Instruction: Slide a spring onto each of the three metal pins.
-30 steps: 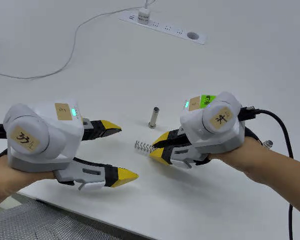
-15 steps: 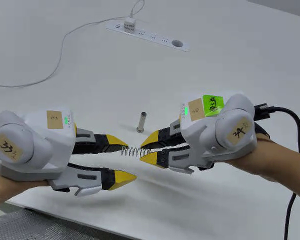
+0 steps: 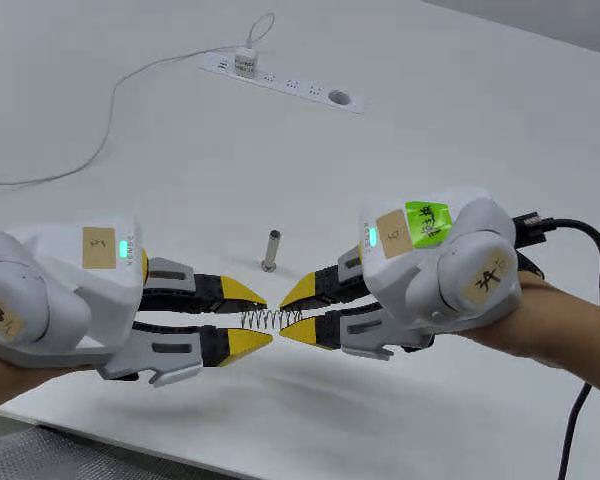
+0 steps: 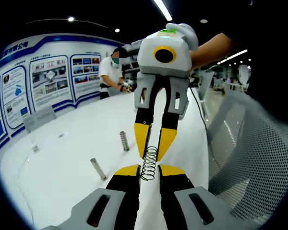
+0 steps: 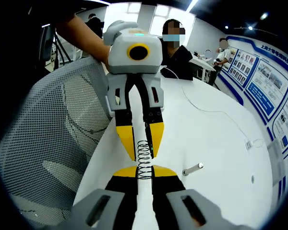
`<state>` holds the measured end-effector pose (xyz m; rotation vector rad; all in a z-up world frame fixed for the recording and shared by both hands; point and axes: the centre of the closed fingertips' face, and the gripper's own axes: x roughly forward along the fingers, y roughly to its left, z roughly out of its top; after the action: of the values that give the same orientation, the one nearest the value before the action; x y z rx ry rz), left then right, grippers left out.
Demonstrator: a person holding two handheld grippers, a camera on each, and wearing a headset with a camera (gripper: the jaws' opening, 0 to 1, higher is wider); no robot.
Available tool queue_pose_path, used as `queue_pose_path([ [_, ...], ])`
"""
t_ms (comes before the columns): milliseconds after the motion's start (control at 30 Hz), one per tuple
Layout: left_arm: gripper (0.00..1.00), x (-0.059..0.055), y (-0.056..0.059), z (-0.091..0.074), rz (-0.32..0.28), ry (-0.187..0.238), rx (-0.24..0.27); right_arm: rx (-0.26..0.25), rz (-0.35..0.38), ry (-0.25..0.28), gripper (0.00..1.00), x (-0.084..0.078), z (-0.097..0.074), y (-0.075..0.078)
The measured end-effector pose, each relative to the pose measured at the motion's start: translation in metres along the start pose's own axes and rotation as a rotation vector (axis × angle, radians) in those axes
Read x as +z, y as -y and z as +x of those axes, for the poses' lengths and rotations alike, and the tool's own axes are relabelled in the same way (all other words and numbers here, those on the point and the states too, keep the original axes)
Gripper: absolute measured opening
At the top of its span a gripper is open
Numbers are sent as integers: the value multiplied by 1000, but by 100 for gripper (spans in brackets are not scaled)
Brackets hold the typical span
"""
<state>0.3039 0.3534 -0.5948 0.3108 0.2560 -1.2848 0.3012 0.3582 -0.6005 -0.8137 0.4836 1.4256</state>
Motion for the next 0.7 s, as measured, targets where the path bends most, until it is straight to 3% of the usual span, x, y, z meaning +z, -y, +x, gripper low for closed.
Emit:
queue_pose_path([
  [167,12,6,-1,-1,31,10,-8,-10,4,11,10,4,-5,4],
  [267,11,9,-2,-1,106,3,-10,-18,1,14,10,6,-8,7],
  [500,10,16,-4,-2,131,-7,-57,-29,42,38,12,7,-13,8],
  [633,10,25,-4,-1,137,12,-76,-37,68,33,22,3,-13,10],
  [700,10,27,-5,1,153,4,-84,-37,63,36,15,1,-14,10],
])
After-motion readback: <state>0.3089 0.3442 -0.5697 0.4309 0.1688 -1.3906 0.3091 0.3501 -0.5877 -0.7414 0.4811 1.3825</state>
